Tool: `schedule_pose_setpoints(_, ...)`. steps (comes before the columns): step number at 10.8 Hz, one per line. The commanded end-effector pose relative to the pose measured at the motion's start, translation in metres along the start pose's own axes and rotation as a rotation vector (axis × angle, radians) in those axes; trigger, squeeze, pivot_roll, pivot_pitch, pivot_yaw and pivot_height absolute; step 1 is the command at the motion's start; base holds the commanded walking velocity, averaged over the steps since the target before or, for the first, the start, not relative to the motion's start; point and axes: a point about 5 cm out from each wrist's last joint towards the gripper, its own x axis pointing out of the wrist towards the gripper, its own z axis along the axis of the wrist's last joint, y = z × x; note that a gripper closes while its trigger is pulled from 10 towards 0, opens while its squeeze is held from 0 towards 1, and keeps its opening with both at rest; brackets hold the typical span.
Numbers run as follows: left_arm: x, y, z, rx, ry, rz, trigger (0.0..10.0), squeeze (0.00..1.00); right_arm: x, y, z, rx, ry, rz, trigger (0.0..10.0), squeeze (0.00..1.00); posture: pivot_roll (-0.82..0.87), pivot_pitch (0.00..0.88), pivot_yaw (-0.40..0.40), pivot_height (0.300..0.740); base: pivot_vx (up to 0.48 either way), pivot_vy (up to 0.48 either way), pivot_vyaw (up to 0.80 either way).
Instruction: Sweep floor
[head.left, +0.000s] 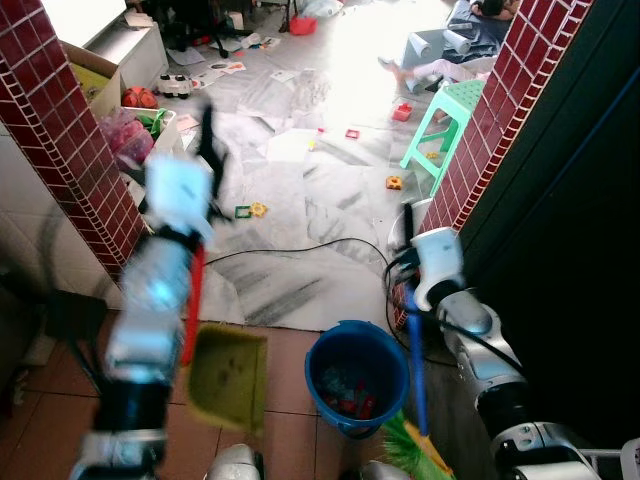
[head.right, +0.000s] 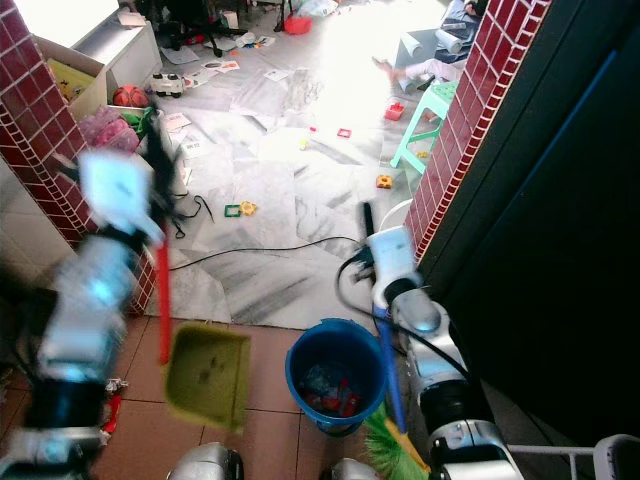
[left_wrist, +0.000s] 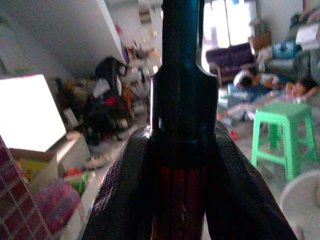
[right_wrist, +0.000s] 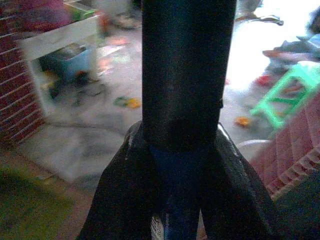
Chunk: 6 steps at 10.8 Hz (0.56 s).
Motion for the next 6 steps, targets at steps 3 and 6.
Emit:
schedule_pose_setpoints(3,-0.012,-0.014,-0.010,-0.094,0.089,0.020,10.0,0.00,-0.013,0.017,0.017,0.087,-0.064,0.334,10.0,0.00,-0.02,0.009,-0.049,0.740,0.000,0.000,0.00)
schedule_pose_setpoints(6,-0.032,-0.027,-0.037,-0.130,0.218,0.060,10.0,0.00,-0.010,0.027,0.049,0.093,-0.214,0.423,10.0,0.00,-0.02,0.015,-0.045,0.740,0.000,0.000,0.00)
